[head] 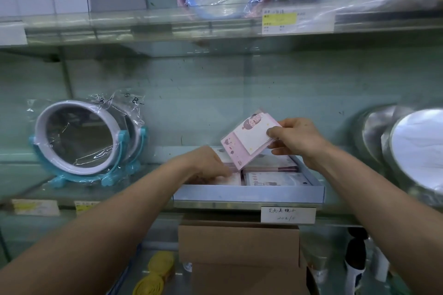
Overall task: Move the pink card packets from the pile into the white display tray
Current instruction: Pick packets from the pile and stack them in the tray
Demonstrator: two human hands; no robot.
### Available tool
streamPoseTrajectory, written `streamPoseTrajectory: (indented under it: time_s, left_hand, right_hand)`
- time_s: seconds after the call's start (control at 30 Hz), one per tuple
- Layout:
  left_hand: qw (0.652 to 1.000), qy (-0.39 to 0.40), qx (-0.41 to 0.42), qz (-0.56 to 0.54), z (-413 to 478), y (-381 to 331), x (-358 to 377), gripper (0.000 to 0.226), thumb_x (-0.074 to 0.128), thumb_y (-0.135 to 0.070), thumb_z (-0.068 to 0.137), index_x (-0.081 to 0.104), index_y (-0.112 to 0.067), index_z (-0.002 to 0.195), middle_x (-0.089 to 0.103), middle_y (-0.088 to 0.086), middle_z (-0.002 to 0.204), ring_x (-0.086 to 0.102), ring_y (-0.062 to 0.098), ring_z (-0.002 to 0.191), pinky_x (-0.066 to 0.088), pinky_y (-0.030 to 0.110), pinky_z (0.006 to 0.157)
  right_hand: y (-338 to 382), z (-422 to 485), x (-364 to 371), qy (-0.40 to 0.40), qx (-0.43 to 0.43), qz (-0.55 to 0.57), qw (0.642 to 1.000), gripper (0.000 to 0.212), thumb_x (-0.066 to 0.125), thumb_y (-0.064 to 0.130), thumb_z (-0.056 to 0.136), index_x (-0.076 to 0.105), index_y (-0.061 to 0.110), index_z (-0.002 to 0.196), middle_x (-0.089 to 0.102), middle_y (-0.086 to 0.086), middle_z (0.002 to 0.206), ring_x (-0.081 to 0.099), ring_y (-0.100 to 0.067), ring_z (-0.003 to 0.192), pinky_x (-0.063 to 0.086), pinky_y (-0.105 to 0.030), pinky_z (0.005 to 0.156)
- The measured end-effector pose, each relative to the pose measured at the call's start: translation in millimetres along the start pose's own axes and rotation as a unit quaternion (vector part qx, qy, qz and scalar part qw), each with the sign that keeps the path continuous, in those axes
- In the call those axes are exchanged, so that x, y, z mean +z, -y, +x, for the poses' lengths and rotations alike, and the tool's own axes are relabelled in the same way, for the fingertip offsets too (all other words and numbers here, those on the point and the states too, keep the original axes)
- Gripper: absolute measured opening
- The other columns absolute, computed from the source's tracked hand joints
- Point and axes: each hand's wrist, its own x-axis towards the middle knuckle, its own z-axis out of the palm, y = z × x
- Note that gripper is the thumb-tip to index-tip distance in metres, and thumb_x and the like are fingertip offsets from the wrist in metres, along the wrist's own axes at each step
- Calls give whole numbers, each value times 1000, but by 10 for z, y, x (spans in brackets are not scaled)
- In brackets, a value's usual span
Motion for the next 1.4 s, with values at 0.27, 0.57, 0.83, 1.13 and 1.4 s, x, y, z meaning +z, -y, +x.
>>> streamPoseTrajectory:
  time_s: [0.27, 0.57, 0.83, 1.13, 1.4]
  left_hand:
    - [972, 102, 40, 205, 19, -102, 33, 31, 55, -43, 91, 66, -29, 116, 60, -5, 118, 55, 17, 101, 46, 29, 91]
    - [994, 8, 7, 109, 55, 48, -65, 27, 71, -33, 79, 70, -7, 83, 71, 11, 86, 56, 20, 64, 48, 29, 61]
    - [984, -84, -54, -148, -106, 13, -162, 56, 66, -26, 88, 43, -12, 138, 58, 18, 107, 51, 17, 60, 43, 21, 39]
    - [990, -44, -71, 112, -142, -52, -165, 21, 57, -28, 90, 54, -7, 89, 55, 6, 79, 56, 18, 65, 50, 23, 48]
    - [925, -135, 0, 354, -72, -81, -45, 11, 57, -26, 86, 52, -18, 81, 52, -3, 71, 55, 19, 72, 41, 27, 63]
  right_hand:
    - [-63, -27, 51, -8, -11, -17, 1000, 12, 57, 3, 89, 62, -2, 99, 64, -16, 86, 59, -15, 59, 53, -20, 48]
    - [-51, -97, 63, 2, 19, -17, 1000, 21, 59, 0, 87, 56, 0, 108, 65, -14, 80, 62, -19, 59, 58, -29, 60]
    - [20, -228, 294, 188, 109, -15, 976, 36, 61, 4, 89, 47, 13, 121, 65, -11, 88, 68, -14, 52, 58, -26, 53]
    - [8, -209, 531, 227, 35, -375, 898, 20, 51, 30, 91, 57, 13, 81, 52, -2, 69, 48, -18, 59, 36, -22, 52]
    - [30, -195, 498, 229, -34, -514, 826, 28, 46, 35, 93, 66, 16, 90, 58, -2, 70, 54, -20, 63, 44, -27, 63]
